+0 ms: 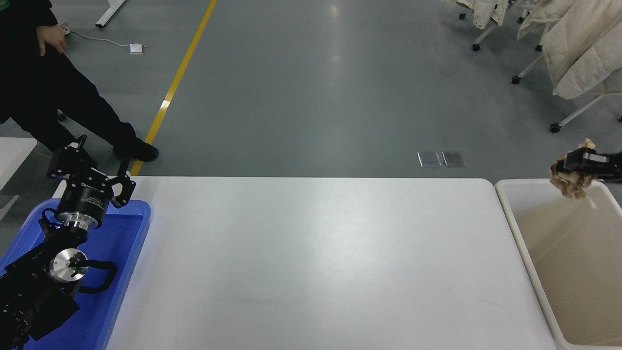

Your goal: Clean the table surface

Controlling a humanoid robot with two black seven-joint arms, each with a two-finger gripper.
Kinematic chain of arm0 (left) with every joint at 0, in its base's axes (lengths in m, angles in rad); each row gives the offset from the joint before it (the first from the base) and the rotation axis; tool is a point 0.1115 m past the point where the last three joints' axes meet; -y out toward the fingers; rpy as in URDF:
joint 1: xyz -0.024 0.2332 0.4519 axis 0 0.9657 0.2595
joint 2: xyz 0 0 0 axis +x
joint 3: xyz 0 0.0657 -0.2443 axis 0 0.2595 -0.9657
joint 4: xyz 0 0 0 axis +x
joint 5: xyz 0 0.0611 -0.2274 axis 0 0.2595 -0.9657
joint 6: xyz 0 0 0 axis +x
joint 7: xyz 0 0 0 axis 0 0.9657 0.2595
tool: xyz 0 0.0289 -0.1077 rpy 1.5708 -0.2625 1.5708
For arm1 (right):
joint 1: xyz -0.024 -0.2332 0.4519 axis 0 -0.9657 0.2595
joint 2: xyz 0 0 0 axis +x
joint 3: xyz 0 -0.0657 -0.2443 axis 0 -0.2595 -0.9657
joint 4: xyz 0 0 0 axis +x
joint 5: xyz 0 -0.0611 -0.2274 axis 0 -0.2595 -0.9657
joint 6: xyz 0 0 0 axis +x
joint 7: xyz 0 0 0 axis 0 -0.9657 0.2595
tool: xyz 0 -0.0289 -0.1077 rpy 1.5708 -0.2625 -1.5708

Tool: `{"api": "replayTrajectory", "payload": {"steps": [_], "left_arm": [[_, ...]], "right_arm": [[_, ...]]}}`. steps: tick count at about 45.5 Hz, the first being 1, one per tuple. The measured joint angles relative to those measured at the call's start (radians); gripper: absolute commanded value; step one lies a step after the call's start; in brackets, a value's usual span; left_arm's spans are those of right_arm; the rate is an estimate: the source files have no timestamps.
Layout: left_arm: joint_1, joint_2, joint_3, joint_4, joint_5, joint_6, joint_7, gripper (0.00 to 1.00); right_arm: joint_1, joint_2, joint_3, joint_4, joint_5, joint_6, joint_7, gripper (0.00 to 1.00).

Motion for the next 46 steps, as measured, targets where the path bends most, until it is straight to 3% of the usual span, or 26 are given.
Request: {"api": "replayTrajectory", "payload": {"steps": [19, 46], "left_arm": [[0.0, 0.0, 0.0, 0.001, 0.0, 0.0, 0.0, 1.0], [0.0, 0.0, 0.0, 0.001, 0.0, 0.001, 0.0, 1.0]], "right_arm": [[-0.303, 0.291, -0.002, -0.503, 0.285, -0.219, -0.011, 0.0], [-0.442, 0.416, 0.0, -0.623, 0.427, -0.378, -0.139, 0.0]]}}
